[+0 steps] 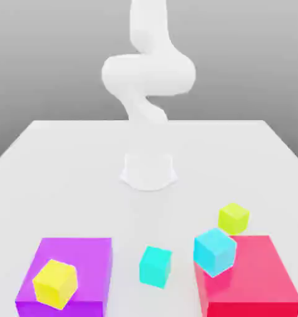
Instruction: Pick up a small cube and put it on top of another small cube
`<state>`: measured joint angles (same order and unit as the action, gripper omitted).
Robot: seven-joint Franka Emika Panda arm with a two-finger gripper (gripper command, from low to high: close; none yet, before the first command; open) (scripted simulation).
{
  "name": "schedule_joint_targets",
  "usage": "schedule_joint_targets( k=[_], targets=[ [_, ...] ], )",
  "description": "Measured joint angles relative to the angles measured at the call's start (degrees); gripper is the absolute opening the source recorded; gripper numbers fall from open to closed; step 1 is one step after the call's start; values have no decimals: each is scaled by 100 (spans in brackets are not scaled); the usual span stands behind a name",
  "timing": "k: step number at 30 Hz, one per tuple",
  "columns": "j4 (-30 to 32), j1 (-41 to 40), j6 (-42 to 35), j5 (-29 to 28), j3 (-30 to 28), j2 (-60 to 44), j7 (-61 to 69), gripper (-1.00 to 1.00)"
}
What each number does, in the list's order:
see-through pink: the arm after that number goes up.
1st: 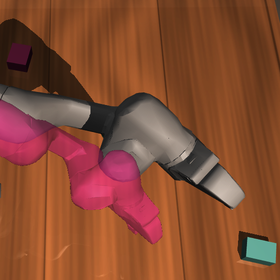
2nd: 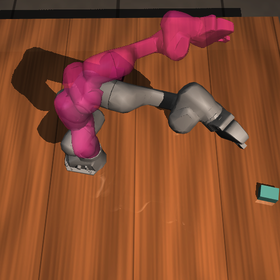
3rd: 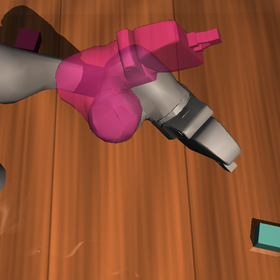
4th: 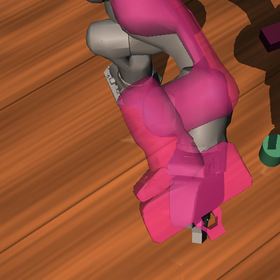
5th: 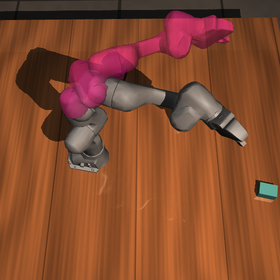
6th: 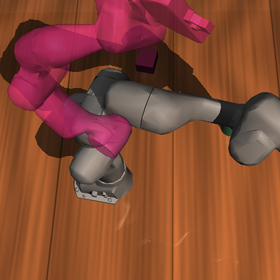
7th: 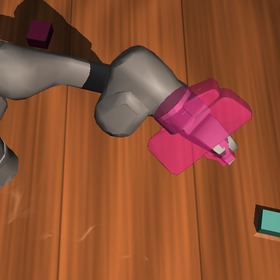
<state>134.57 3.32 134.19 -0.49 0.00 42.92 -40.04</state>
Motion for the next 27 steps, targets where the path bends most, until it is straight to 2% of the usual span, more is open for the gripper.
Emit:
schedule_joint_targets(
  k=[16,27],
  targets=[
    [1789,2102,1540,-212,-137,-1877,3797,0],
    [3008,3456,2592,-160,-199,-3151,6528,0]
  ],
)
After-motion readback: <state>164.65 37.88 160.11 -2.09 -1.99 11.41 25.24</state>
